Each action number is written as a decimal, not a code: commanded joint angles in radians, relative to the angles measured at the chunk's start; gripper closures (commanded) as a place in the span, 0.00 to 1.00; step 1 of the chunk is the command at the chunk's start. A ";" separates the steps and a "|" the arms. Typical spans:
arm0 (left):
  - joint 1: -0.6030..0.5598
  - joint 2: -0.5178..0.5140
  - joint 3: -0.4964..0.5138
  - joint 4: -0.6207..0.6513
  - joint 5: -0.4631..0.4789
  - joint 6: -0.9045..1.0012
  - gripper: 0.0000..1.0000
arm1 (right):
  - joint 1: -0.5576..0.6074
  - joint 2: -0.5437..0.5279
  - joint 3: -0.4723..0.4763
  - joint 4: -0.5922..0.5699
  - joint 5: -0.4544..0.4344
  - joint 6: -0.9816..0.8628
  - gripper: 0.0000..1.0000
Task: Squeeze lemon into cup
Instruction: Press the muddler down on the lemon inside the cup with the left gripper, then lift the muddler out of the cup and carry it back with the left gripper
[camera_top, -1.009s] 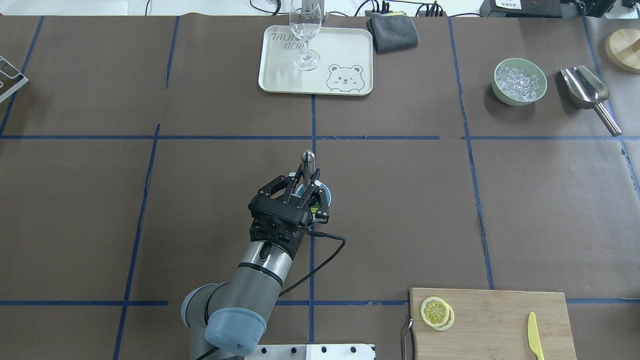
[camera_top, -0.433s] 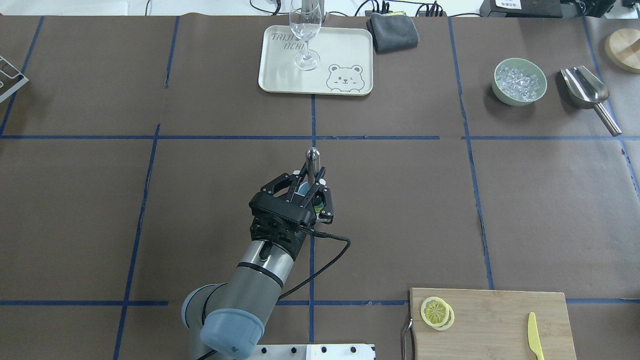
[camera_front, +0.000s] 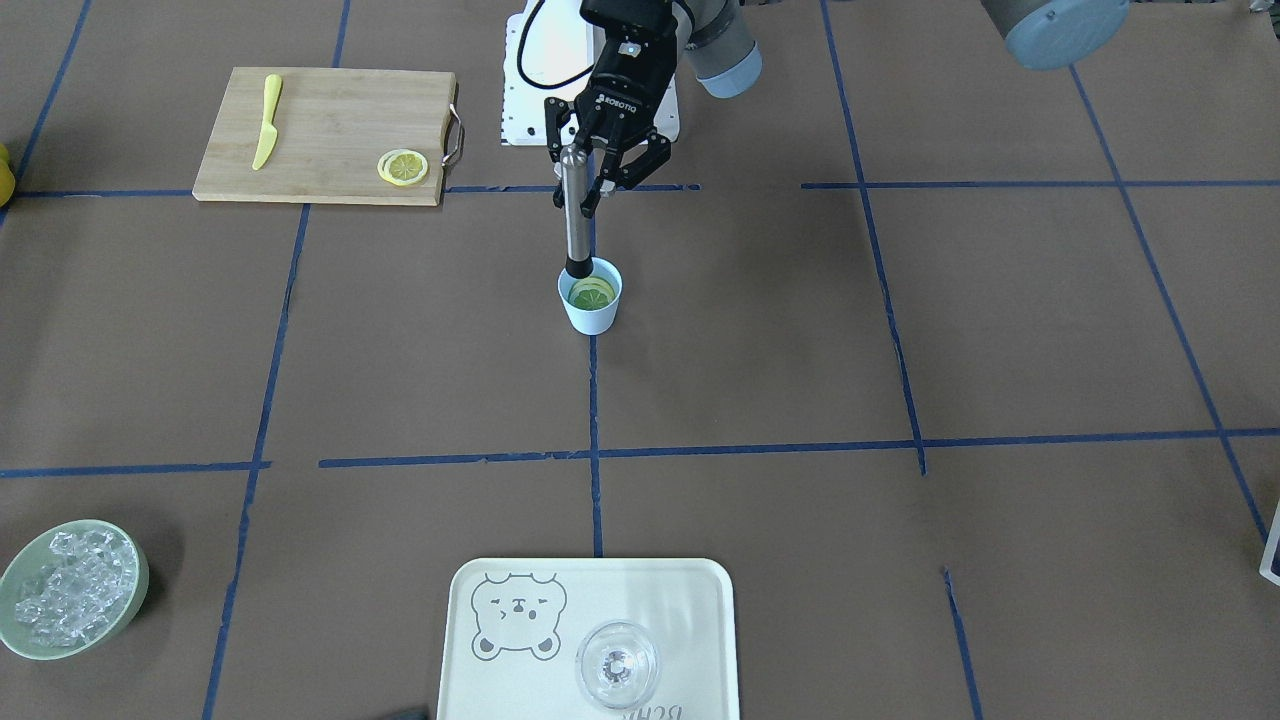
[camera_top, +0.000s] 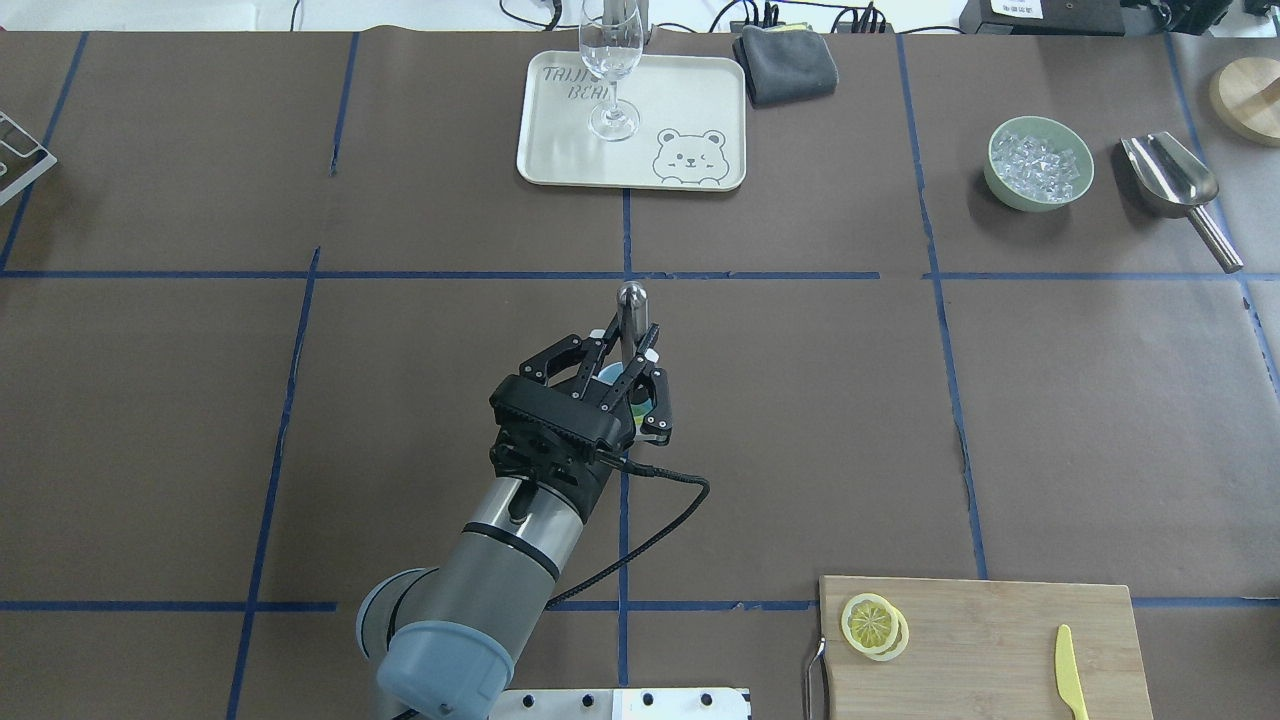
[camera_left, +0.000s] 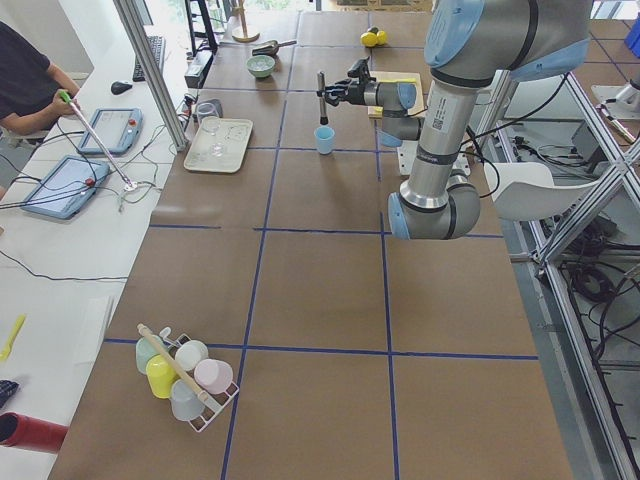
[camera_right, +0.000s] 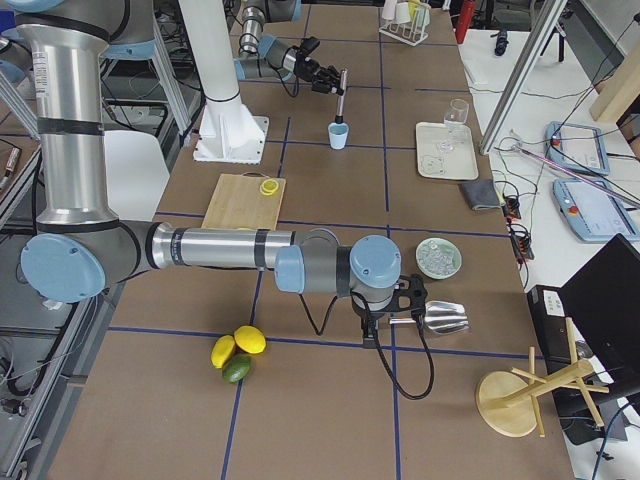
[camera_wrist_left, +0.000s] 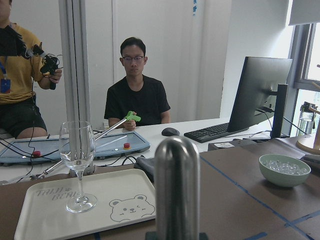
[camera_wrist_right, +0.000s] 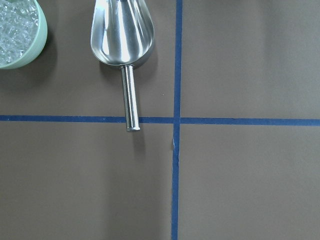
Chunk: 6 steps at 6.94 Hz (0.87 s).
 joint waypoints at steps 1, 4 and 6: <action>-0.033 0.006 -0.106 -0.012 -0.051 0.186 1.00 | 0.000 0.004 0.002 0.000 -0.001 0.000 0.00; -0.199 0.151 -0.160 -0.024 -0.298 0.196 1.00 | 0.000 0.001 0.024 0.000 -0.001 0.002 0.00; -0.215 0.240 -0.218 -0.033 -0.402 0.164 1.00 | 0.000 0.005 0.024 0.000 -0.001 0.002 0.00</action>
